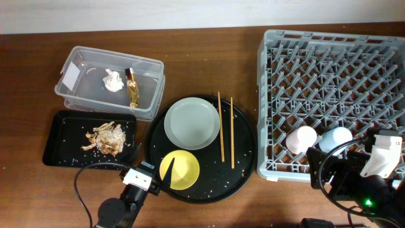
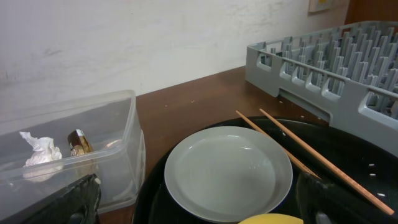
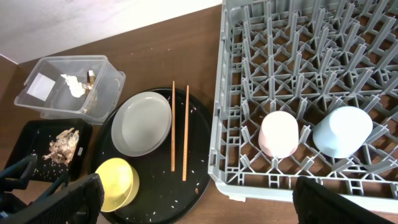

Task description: Sort waste into correct bins and load items into the dishwasher rack

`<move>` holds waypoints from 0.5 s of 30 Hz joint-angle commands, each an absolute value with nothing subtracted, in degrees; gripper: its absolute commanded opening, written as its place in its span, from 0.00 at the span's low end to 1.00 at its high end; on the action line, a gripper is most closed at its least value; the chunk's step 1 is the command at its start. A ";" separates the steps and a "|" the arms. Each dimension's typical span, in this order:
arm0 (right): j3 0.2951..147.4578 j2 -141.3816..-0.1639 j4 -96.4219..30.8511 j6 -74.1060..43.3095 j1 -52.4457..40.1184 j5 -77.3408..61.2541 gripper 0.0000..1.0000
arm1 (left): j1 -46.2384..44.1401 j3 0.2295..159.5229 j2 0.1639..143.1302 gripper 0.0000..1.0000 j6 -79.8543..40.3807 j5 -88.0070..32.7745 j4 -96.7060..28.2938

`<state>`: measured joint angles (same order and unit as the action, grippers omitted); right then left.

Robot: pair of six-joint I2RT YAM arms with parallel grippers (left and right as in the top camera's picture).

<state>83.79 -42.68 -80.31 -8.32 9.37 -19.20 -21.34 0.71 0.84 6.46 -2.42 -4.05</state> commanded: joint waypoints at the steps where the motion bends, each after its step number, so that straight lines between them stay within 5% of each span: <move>1: 84.05 -42.68 -80.90 -7.38 8.95 -18.68 0.98 | -20.93 0.54 0.34 0.99 7.20 -3.27 -4.34; 15: 82.89 -42.78 -79.50 -6.42 8.99 -15.84 0.98 | -20.93 0.54 0.34 1.00 7.20 -3.27 -4.34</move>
